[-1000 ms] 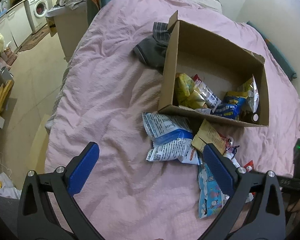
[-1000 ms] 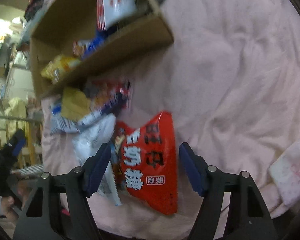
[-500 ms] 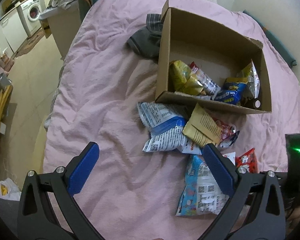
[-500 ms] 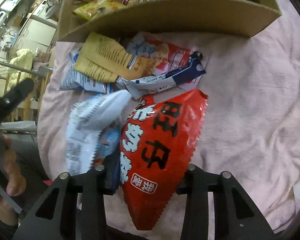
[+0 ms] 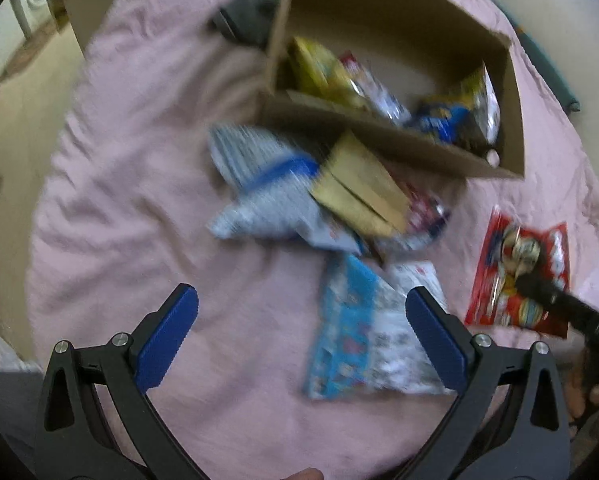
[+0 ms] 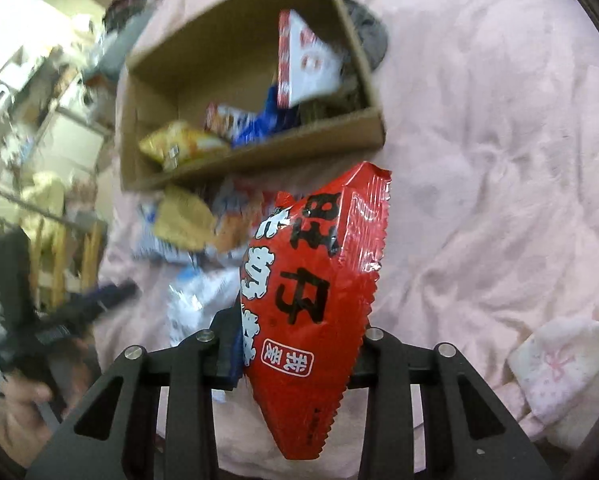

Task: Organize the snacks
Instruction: 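Grasp the red chip bag with the right gripper while the left grasps the light-blue snack bag, then lower both bags into the cardboard box and open both grippers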

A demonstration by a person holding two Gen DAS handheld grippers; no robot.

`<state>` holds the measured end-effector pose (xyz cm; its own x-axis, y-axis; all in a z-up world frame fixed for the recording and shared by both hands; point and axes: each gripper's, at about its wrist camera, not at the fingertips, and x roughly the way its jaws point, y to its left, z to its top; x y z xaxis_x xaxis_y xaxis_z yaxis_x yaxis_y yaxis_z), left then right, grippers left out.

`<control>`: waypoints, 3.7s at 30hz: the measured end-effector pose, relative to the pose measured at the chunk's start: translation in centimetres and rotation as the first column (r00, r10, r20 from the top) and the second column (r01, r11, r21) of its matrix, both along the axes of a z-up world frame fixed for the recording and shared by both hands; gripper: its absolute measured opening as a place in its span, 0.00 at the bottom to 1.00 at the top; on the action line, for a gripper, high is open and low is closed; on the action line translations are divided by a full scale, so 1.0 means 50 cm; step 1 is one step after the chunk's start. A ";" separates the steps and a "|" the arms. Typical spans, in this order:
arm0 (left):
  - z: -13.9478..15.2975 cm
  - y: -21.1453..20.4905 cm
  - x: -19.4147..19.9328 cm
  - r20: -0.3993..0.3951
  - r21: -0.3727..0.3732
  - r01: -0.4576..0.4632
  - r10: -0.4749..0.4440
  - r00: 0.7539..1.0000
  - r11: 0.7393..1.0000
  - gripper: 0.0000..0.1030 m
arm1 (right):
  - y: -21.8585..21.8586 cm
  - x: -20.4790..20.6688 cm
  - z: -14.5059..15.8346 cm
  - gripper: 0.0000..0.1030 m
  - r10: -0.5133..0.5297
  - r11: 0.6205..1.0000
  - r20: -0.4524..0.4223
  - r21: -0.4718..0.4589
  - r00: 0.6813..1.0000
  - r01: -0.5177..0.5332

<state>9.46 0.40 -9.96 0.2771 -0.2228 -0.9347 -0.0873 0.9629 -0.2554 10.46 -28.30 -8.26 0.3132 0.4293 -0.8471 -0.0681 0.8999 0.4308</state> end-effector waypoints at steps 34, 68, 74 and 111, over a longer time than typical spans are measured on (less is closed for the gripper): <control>-0.016 -0.127 -0.064 -0.071 0.164 0.143 -0.133 0.989 0.976 0.55 | -0.013 -0.001 0.054 0.35 -0.057 0.991 0.065 0.124 0.996 0.049; 0.148 -0.006 0.237 0.211 0.208 0.033 -0.078 0.974 0.978 0.54 | 0.164 0.218 0.125 0.35 0.041 0.999 0.295 -0.033 0.955 -0.033; 0.139 -0.023 0.283 0.253 0.226 0.030 -0.089 0.963 0.974 0.54 | 0.177 0.268 0.105 0.35 0.049 0.999 0.287 -0.036 0.957 -0.041; 0.117 -0.087 0.293 0.324 0.182 0.201 -0.252 0.912 0.963 0.83 | 0.125 0.330 0.043 0.55 -0.015 0.980 0.221 0.198 0.975 -0.030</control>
